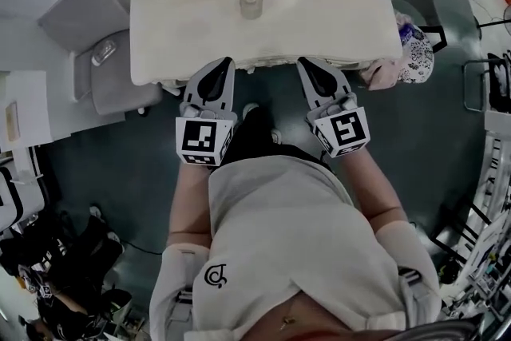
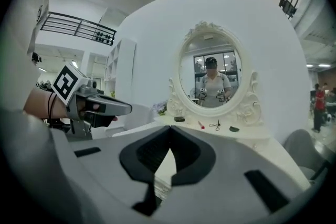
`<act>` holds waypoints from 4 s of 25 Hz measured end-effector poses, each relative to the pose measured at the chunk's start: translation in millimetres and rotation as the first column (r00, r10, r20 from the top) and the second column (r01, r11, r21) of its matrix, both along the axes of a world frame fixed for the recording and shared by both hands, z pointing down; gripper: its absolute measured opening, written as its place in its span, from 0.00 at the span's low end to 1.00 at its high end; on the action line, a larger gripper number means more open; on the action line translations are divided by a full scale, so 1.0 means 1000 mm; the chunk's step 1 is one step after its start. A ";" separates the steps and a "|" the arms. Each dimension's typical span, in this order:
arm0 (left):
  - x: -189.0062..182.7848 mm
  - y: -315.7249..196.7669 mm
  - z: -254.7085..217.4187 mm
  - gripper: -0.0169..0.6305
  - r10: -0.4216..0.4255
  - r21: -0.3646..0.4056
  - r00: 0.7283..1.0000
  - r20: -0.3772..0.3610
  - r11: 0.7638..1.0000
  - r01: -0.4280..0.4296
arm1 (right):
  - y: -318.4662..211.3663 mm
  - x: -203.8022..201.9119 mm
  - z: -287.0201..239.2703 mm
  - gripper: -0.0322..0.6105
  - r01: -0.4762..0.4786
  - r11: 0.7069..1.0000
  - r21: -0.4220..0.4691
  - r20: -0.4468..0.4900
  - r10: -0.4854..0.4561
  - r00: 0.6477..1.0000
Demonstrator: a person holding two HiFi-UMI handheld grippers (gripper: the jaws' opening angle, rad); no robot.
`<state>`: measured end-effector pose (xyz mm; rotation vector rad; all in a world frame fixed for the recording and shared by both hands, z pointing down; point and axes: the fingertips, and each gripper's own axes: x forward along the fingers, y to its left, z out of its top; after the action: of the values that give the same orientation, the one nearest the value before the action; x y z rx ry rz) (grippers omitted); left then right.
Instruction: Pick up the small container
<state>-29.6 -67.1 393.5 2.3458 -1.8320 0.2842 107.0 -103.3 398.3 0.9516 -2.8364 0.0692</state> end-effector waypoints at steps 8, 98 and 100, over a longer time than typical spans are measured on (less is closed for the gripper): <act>-0.015 -0.069 0.049 0.05 -0.019 -0.009 0.997 -0.080 1.000 0.019 | -0.069 -0.025 0.035 0.06 0.057 0.997 -0.055 -0.038 -0.059 0.998; -0.041 -0.223 -0.069 0.57 -0.075 0.111 0.993 0.095 0.992 0.064 | -0.246 -0.022 -0.057 0.06 0.002 0.995 0.097 0.061 -0.008 0.998; -0.043 -0.223 -0.073 0.57 -0.079 0.113 0.993 0.086 0.991 0.069 | -0.250 -0.014 -0.062 0.06 -0.047 0.993 0.112 0.075 0.038 0.996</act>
<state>-72.6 -290.5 320.9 2.3663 -2.0209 0.2921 93.2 -353.5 335.9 1.0533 -2.9139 -0.0547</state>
